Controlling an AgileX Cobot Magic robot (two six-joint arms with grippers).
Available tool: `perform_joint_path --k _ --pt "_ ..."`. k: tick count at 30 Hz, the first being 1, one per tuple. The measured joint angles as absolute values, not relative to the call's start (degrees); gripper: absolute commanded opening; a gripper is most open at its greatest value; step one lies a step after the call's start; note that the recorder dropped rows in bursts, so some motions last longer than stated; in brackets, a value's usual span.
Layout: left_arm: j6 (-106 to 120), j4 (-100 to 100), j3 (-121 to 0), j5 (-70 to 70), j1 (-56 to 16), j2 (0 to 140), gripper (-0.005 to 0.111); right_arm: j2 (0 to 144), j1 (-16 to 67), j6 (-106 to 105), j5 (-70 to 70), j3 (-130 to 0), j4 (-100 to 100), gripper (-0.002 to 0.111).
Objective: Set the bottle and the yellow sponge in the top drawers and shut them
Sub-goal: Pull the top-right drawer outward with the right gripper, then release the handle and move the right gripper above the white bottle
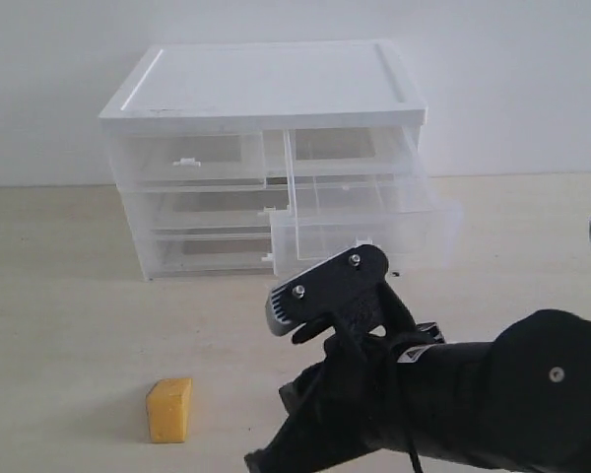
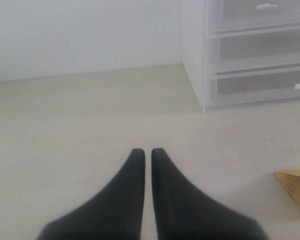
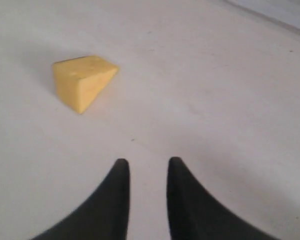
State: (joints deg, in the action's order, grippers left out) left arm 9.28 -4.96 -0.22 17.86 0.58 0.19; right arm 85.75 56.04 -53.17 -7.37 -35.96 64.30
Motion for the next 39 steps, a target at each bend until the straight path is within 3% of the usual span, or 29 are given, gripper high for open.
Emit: perform_joint_path --k 7,12,17,28,33,34,36,38,39 --pt "9.28 -4.96 -0.22 17.86 0.58 0.19 0.004 81.70 55.54 -61.26 7.42 -35.96 63.49 0.000" --pt "9.28 -4.96 -0.22 17.86 0.58 0.19 0.004 80.65 49.67 -59.94 19.18 -36.10 57.58 0.000" --pt "9.28 -4.96 -0.22 17.86 0.58 0.19 0.004 80.65 43.20 -45.37 35.71 -40.67 37.64 0.000" --pt "9.28 -4.96 -0.22 17.86 0.58 0.19 0.004 80.65 41.49 -15.43 60.96 -55.77 -6.31 0.000" --pt "9.28 -4.96 -0.22 17.86 0.58 0.19 0.004 80.65 27.90 -12.33 58.31 -56.36 -8.22 0.002" --pt "9.28 -4.96 -0.22 17.86 0.58 0.19 0.004 80.65 26.09 -12.44 57.48 -56.36 -6.31 0.005" --pt "9.28 -4.96 -0.22 17.86 0.58 0.19 0.004 80.65 22.06 -16.16 54.97 -56.36 0.00 0.029" --pt "9.28 -4.96 -0.22 17.86 0.58 0.19 0.004 80.65 21.53 -18.50 52.83 -56.36 4.83 0.071" --pt "9.28 -4.96 -0.22 17.86 0.58 0.19 0.004 80.75 21.53 -19.08 51.78 -56.36 6.67 0.077"
